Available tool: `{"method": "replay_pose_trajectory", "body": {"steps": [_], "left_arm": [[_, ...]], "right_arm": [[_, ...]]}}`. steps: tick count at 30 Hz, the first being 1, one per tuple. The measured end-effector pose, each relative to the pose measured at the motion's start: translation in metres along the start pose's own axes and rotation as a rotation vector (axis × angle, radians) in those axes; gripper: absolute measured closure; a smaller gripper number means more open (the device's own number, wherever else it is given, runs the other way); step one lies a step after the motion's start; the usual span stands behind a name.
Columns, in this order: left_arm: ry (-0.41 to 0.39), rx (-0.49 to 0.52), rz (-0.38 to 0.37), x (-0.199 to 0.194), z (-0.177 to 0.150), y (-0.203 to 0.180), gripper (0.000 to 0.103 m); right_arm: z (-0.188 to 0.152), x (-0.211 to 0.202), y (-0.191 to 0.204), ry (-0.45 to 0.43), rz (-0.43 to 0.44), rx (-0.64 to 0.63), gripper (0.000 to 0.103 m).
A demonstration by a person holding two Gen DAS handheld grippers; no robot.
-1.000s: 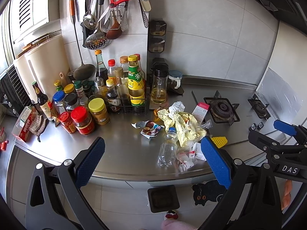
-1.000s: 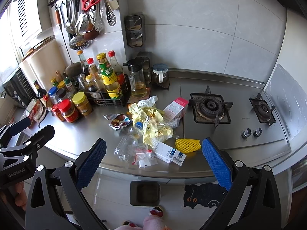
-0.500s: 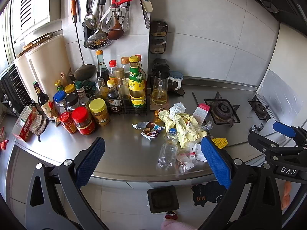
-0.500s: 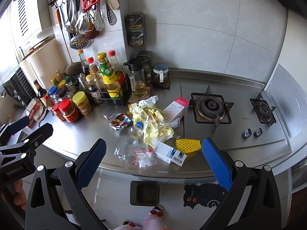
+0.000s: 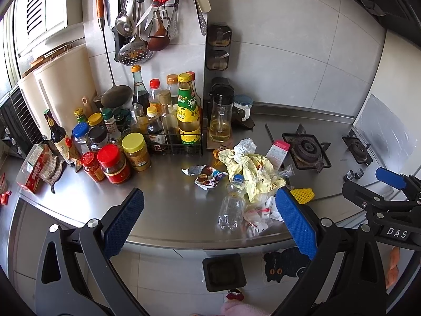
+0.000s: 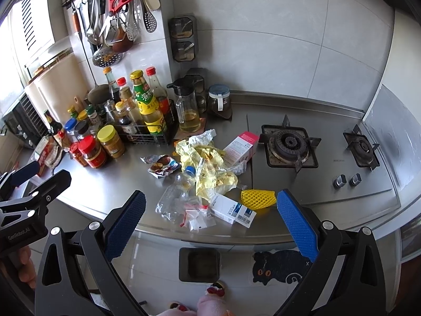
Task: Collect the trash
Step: 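Grasp the plastic bottle with the left tool while the right tool grasps the white box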
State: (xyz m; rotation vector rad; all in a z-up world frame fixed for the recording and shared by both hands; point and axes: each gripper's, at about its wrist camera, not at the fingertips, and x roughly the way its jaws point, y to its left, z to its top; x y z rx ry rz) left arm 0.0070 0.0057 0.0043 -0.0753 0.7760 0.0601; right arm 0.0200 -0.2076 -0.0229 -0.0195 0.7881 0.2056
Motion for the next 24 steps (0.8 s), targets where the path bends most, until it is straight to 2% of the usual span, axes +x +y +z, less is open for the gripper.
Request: {"method": "replay_pose_trajectory", "body": {"steps": [6, 9, 12, 16, 21, 24], "left_arm": [[-0.005, 0.001, 0.011, 0.015, -0.006, 0.005, 0.008], [0.02, -0.003, -0.009, 0.033, -0.012, 0.007, 0.008], [0.065, 0.017, -0.028, 0.056, -0.021, 0.005, 0.008], [0.114, 0.035, -0.056, 0.087, -0.035, 0.003, 0.008], [0.162, 0.055, -0.073, 0.121, -0.049, 0.0, 0.011], [0.19, 0.091, -0.062, 0.142, -0.059, -0.003, 0.015]], "right_arm": [[-0.002, 0.01, -0.013, -0.043, -0.021, -0.005, 0.003], [-0.005, 0.033, -0.029, 0.012, 0.001, 0.023, 0.003], [-0.013, 0.061, -0.045, 0.08, -0.043, 0.043, 0.003], [-0.027, 0.094, -0.063, 0.137, -0.049, 0.054, 0.003], [-0.043, 0.125, -0.058, 0.147, -0.087, -0.085, 0.004], [-0.051, 0.142, -0.058, 0.166, -0.037, -0.143, 0.013]]}}
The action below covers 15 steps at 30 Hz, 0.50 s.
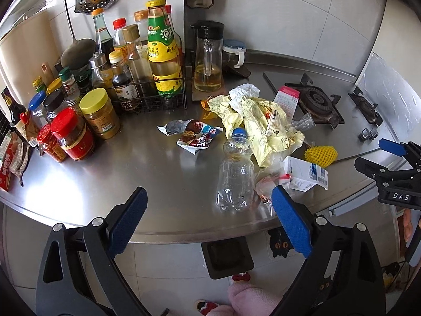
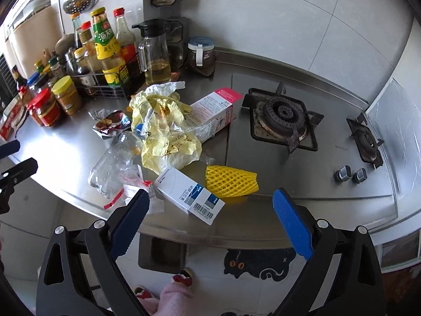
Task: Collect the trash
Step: 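Grasp the plastic bottle with the left tool while the right tool grasps the white box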
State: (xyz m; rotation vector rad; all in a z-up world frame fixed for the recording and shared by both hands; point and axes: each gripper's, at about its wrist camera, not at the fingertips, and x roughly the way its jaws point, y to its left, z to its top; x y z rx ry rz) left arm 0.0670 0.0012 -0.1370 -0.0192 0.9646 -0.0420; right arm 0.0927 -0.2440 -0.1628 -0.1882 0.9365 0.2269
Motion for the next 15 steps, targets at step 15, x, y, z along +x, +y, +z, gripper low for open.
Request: {"method": "replay_pose_trajectory", "body": {"steps": [15], "left_arm": [[0.129, 0.08, -0.046, 0.096, -0.019, -0.013, 0.02]], "right_arm": [[-0.022, 0.066, 0.01, -0.004, 0.186, -0.29, 0.034]]}}
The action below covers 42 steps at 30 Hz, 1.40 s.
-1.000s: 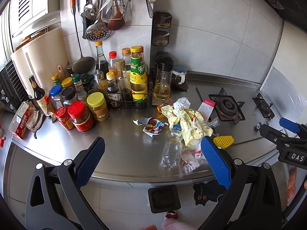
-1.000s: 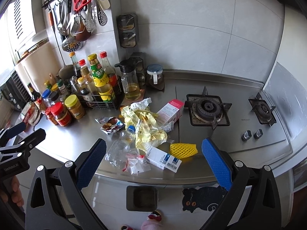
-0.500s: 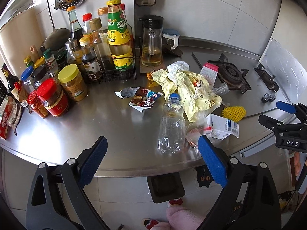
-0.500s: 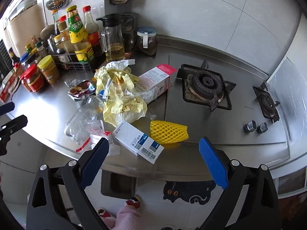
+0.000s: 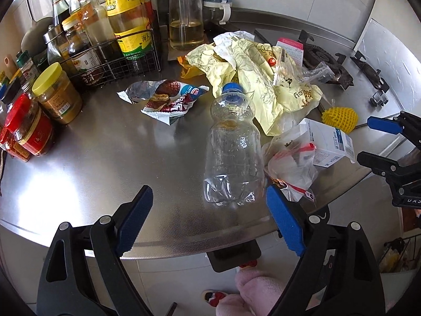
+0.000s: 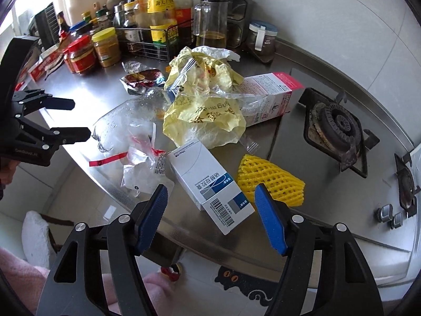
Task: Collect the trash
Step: 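Grasp the plastic bottle with the left tool while the right tool grasps the white box, then carry bottle and box over the floor bin and open both tools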
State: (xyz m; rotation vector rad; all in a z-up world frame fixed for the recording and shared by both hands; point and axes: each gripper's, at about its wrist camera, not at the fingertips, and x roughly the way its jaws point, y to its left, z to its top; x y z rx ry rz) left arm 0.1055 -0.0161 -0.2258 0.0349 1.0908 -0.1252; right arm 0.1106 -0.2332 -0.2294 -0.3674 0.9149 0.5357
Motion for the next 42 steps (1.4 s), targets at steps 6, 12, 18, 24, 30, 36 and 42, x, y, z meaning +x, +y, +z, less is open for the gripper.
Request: {"method": "replay_pose_trajectory", "body": {"steps": [6, 12, 18, 24, 30, 36, 42], "left_arm": [[0.036, -0.002, -0.022, 0.023, 0.004, -0.005, 0.02], [0.053, 0.011, -0.025, 0.039, 0.009, -0.008, 0.02], [0.069, 0.016, -0.032, 0.051, 0.013, -0.008, 0.021], [0.079, -0.016, -0.061, 0.06, 0.012, -0.004, 0.043], [0.04, -0.02, -0.049, 0.048, 0.007, -0.005, 0.043], [-0.021, -0.034, -0.031, 0.024, 0.002, -0.007, 0.044], [-0.066, -0.029, -0.031, -0.005, -0.015, -0.005, 0.044]], "right_arm": [[0.004, 0.021, -0.006, 0.014, 0.02, -0.075, 0.034], [0.006, 0.039, -0.011, 0.046, 0.044, -0.124, 0.034], [0.004, 0.056, -0.011, 0.077, 0.091, -0.145, 0.034], [0.001, 0.064, -0.009, 0.084, 0.128, -0.155, 0.045], [-0.002, 0.057, -0.01, 0.067, 0.146, -0.152, 0.054], [-0.001, 0.04, -0.012, 0.03, 0.151, -0.13, 0.055], [-0.007, 0.017, -0.004, -0.005, 0.102, -0.09, 0.055]]}}
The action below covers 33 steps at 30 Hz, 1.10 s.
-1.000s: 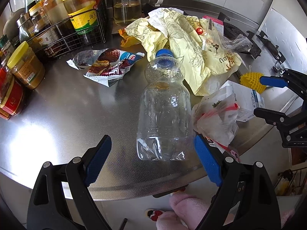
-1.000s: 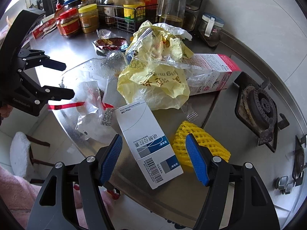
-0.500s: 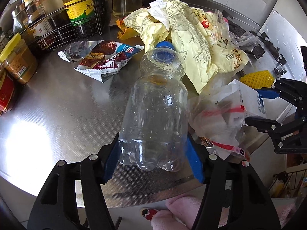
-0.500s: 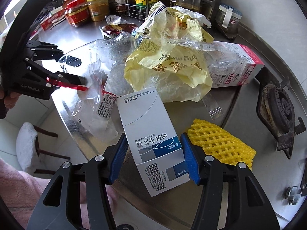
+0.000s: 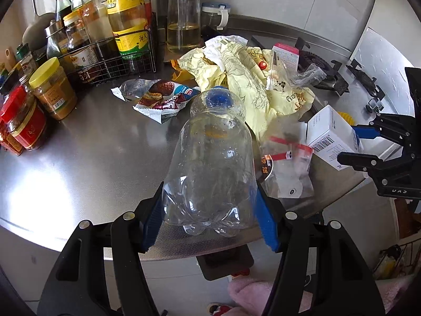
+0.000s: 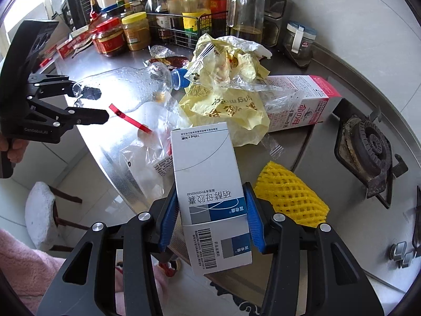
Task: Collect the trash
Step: 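Carry bottle and box over the floor bin and open both tools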
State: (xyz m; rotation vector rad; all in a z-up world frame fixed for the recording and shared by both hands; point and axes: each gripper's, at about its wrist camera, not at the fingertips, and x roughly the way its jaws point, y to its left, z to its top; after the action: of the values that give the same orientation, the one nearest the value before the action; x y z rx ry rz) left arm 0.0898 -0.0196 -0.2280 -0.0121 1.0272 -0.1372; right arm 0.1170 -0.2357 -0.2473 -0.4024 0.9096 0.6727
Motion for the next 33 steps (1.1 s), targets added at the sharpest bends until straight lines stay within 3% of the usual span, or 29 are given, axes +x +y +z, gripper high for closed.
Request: {"method": "replay_pose_trajectory", "body": {"steps": [8, 13, 18, 24, 33], "left_arm": [[-0.044, 0.019, 0.008, -0.051, -0.041, 0.005, 0.044], [-0.072, 0.045, -0.01, -0.09, -0.077, 0.0, 0.044], [-0.059, 0.056, -0.049, -0.11, -0.123, -0.008, 0.044], [0.036, 0.04, -0.069, -0.079, -0.174, -0.012, 0.044], [0.178, -0.043, -0.061, 0.038, -0.219, -0.007, 0.044]], "right_arm": [[-0.029, -0.036, 0.03, -0.038, -0.065, 0.086, 0.055], [-0.052, -0.061, 0.065, -0.062, -0.061, 0.108, 0.055], [-0.082, -0.056, 0.099, -0.034, -0.037, 0.126, 0.054], [-0.115, -0.018, 0.124, 0.031, 0.003, 0.182, 0.054], [-0.153, 0.092, 0.124, 0.199, 0.023, 0.354, 0.054]]}}
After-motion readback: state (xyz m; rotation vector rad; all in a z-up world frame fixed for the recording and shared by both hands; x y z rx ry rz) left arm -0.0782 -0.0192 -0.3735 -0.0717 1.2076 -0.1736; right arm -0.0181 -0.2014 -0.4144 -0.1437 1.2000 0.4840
